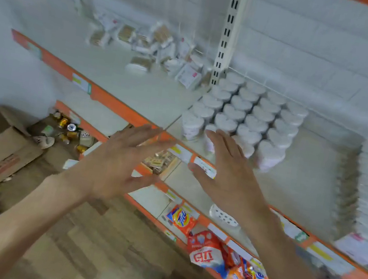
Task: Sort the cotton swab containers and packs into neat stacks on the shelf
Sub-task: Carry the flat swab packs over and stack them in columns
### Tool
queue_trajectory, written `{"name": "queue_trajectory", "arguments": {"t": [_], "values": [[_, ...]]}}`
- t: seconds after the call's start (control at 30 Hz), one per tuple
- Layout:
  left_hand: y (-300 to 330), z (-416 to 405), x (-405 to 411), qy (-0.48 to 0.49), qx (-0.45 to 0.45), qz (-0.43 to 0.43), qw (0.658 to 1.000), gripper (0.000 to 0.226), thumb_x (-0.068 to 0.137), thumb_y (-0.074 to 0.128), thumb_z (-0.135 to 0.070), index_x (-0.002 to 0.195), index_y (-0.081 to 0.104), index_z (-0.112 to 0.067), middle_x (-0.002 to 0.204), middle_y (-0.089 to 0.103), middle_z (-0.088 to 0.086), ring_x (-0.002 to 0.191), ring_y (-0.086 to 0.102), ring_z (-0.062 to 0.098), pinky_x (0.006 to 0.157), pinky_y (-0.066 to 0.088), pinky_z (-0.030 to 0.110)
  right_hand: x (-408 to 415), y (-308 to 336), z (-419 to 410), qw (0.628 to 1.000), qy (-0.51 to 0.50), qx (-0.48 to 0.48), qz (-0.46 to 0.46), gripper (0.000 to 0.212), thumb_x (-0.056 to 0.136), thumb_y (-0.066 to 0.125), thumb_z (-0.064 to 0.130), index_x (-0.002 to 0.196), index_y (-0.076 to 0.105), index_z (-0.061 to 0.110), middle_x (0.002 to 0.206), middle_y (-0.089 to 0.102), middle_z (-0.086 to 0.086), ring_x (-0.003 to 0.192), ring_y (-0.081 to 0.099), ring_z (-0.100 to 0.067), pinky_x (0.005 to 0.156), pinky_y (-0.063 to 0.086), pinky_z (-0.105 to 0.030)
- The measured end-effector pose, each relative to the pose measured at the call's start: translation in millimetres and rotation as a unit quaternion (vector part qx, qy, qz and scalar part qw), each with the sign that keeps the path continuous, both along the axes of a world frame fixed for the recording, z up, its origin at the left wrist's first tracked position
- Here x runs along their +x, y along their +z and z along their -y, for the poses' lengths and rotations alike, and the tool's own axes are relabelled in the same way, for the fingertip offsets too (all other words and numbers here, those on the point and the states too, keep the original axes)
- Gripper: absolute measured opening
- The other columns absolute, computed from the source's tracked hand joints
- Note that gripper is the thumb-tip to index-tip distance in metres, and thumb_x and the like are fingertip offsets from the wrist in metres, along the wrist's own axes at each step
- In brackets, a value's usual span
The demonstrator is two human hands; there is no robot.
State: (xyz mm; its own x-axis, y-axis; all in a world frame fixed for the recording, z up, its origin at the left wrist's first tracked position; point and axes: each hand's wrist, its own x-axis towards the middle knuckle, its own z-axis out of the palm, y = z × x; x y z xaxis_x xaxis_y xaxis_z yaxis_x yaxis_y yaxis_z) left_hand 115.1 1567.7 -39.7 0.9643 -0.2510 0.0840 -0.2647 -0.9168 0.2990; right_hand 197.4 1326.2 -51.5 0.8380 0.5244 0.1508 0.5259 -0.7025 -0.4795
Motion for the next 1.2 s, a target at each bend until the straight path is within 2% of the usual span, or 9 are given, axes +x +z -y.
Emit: {"name": "queue_trajectory", "arguments": {"t": [0.1,0.17,0.27,0.43,0.6,0.73,0.87,1.03,1.2], "values": [[2,-52,-18,0.028,-0.017,0.002,0.999,0.070,0.090,0.044,-0.061,0.153,0.036,-0.033,0.157,0.040,0.007,0.150,0.026,0.023,0.119,0.022,0.038,-2,0,-58,0.999,0.019,0.013,-0.024,0.070,0.094,0.060,0.050,0.152,0.032,0.023,0.157,0.032,-0.002,0.147,0.029,-0.020,0.115,0.034,-0.045],[1,-81,-22,0.040,-0.028,0.000,0.999,0.070,0.090,0.044,-0.060,0.153,0.036,-0.031,0.157,0.038,0.006,0.150,0.025,0.024,0.118,0.020,0.037,2,0,-90,0.999,0.029,0.015,-0.034,0.072,0.094,0.059,0.051,0.154,0.028,0.026,0.160,0.028,0.002,0.148,0.026,-0.017,0.116,0.032,-0.044],[-6,-120,-16,0.061,-0.030,-0.011,0.998,0.072,0.090,0.041,-0.065,0.155,0.031,-0.036,0.160,0.031,0.000,0.152,0.019,0.022,0.121,0.023,0.045,14,-3,-130,0.998,0.044,0.010,-0.050,0.071,0.095,0.059,0.049,0.155,0.027,0.027,0.161,0.025,0.003,0.148,0.025,-0.017,0.116,0.030,-0.040],[-27,-177,15,0.063,-0.038,-0.021,0.997,0.069,0.091,0.042,-0.065,0.154,0.024,-0.043,0.161,0.032,0.001,0.153,0.021,0.022,0.115,0.033,0.057,55,-12,-190,0.996,0.044,0.010,-0.074,0.071,0.095,0.059,0.048,0.155,0.027,0.025,0.159,0.029,0.001,0.147,0.026,-0.019,0.117,0.030,-0.041],[-38,-244,61,0.074,-0.025,-0.039,0.996,0.067,0.091,0.043,-0.064,0.153,0.023,-0.047,0.160,0.033,-0.003,0.153,0.018,0.017,0.119,0.029,0.050,112,-25,-256,0.994,0.031,0.018,-0.102,0.070,0.097,0.056,0.050,0.155,0.025,0.027,0.158,0.028,0.006,0.142,0.033,-0.017,0.114,0.034,-0.037],[-41,-305,93,0.105,-0.018,-0.038,0.994,0.067,0.093,0.061,-0.051,0.153,0.033,-0.038,0.158,0.038,-0.001,0.151,0.025,0.020,0.118,0.030,0.049,156,-24,-333,0.990,0.058,0.006,-0.129,0.069,0.097,0.057,0.046,0.155,0.025,0.025,0.157,0.028,0.005,0.142,0.033,-0.018,0.114,0.034,-0.039],[-37,-358,119,0.128,-0.006,-0.029,0.991,0.066,0.093,0.057,-0.049,0.153,0.032,-0.037,0.156,0.039,0.000,0.150,0.026,0.021,0.117,0.031,0.044,193,-21,-407,0.989,0.104,-0.011,-0.105,0.071,0.096,0.058,0.046,0.155,0.027,0.022,0.156,0.031,0.001,0.142,0.033,-0.020,0.113,0.032,-0.035],[-38,-405,135,0.160,-0.022,-0.051,0.986,0.066,0.095,0.062,-0.043,0.154,0.030,-0.040,0.158,0.034,-0.005,0.150,0.022,0.015,0.120,0.026,0.040,221,-31,-457,0.985,0.115,-0.022,-0.130,0.071,0.095,0.061,0.045,0.154,0.030,0.021,0.154,0.034,-0.001,0.140,0.037,-0.019,0.116,0.032,-0.036],[-52,-457,196,0.141,-0.052,-0.059,0.987,0.069,0.092,0.065,-0.044,0.152,0.032,-0.040,0.160,0.034,0.000,0.151,0.022,0.018,0.122,0.022,0.045,241,-35,-475,0.986,0.061,-0.032,-0.152,0.070,0.095,0.061,0.046,0.153,0.030,0.024,0.152,0.035,0.000,0.133,0.042,-0.018,0.106,0.032,-0.029]]}}
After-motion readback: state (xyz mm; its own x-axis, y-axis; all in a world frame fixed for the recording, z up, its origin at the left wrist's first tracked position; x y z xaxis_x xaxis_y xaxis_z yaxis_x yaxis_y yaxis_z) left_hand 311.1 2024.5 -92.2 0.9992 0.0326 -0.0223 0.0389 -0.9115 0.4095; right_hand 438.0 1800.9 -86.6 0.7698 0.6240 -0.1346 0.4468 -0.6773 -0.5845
